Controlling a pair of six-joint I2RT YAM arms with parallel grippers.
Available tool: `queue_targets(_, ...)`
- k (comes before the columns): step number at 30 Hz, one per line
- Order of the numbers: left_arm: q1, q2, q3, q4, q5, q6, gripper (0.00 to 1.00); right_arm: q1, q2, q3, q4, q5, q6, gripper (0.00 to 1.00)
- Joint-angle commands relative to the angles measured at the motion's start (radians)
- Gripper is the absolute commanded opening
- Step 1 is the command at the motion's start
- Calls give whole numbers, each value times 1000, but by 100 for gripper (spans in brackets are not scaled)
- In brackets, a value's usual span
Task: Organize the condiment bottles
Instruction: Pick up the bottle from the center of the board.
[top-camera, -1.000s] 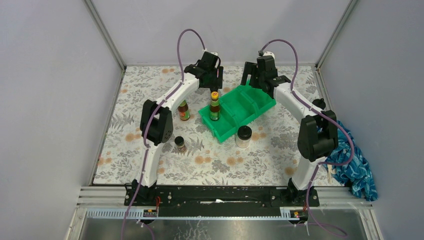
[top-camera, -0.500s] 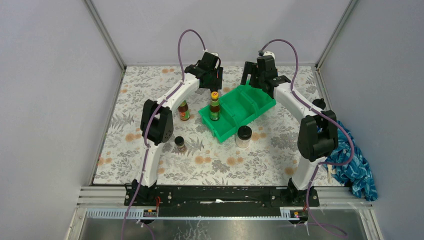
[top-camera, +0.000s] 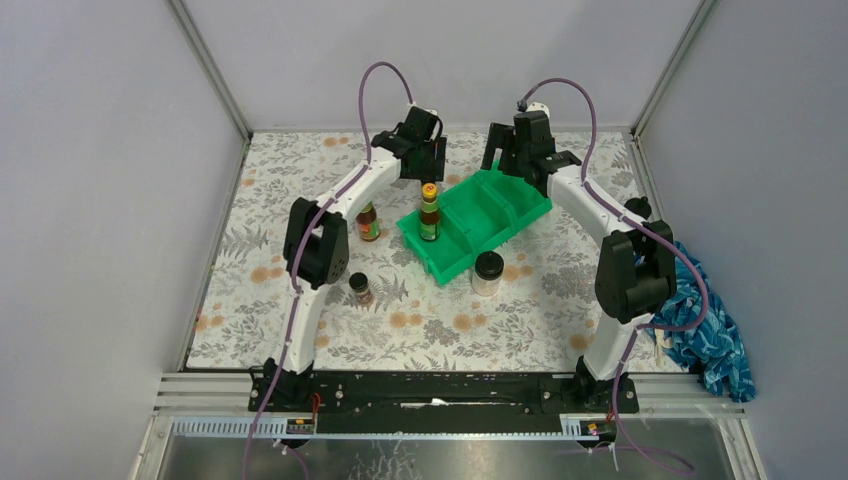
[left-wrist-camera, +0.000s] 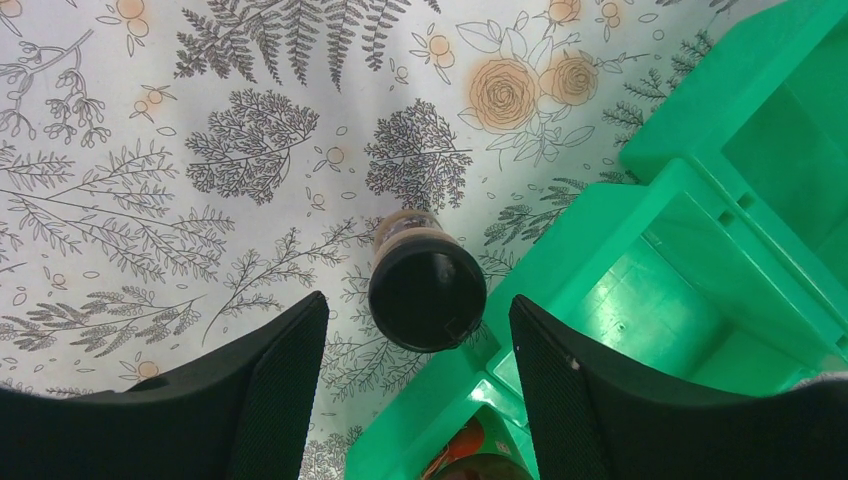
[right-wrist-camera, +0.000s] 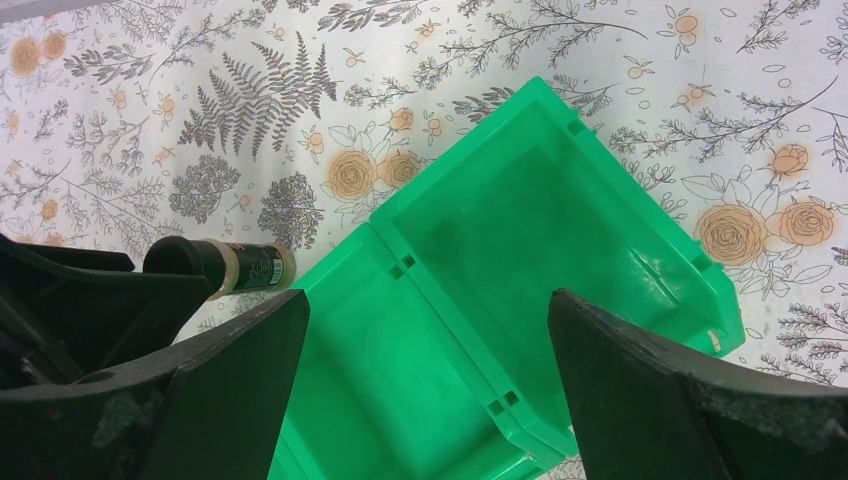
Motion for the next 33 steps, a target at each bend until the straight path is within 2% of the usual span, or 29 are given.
queue_targets(1, -1, 37, 36, -23, 12, 23, 71, -2, -11, 25, 29, 17, 6, 98)
queue_targets(33, -7, 31, 24, 13, 28, 30, 66, -2, 5, 21, 43, 9, 9, 98)
